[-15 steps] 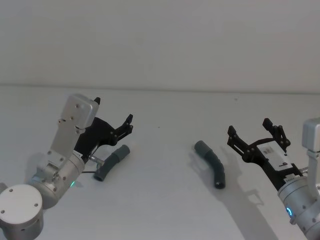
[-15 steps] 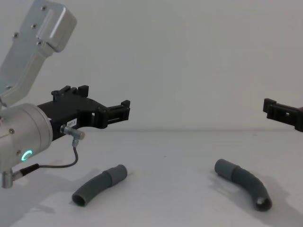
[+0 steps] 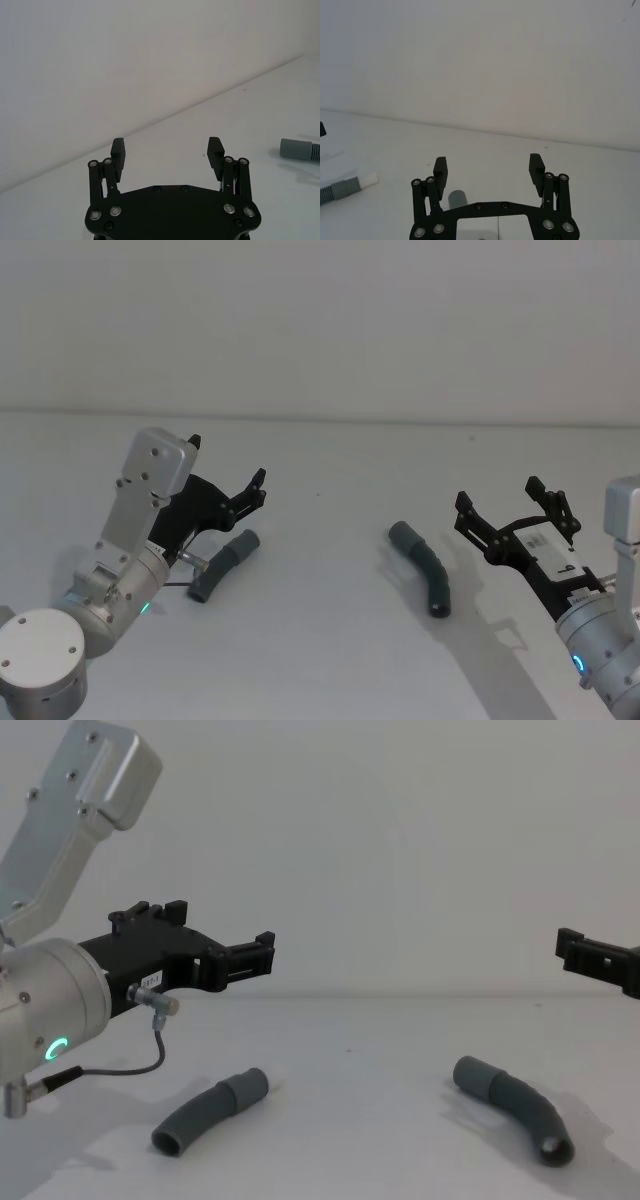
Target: Use both hands to pick up one end of the pipe from the table, align the ends, and insert them.
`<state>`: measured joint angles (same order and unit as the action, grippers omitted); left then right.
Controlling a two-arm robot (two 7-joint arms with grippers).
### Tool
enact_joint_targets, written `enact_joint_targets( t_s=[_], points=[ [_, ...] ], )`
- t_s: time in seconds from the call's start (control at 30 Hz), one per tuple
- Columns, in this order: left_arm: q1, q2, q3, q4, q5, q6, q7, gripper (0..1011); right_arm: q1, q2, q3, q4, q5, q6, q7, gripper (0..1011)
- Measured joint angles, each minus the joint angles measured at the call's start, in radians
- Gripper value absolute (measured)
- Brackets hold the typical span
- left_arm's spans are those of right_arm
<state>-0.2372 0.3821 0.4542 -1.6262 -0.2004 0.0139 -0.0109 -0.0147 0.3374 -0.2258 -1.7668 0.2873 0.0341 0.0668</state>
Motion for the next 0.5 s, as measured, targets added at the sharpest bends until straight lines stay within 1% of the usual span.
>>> enact_joint_targets(
  t_s=[0.5],
  points=[
    [0.0, 0.0, 0.0, 0.0, 0.0, 0.0, 0.0, 1001, 0.0, 0.0, 0.0, 0.0, 0.0, 0.0, 0.0, 1001]
  ],
)
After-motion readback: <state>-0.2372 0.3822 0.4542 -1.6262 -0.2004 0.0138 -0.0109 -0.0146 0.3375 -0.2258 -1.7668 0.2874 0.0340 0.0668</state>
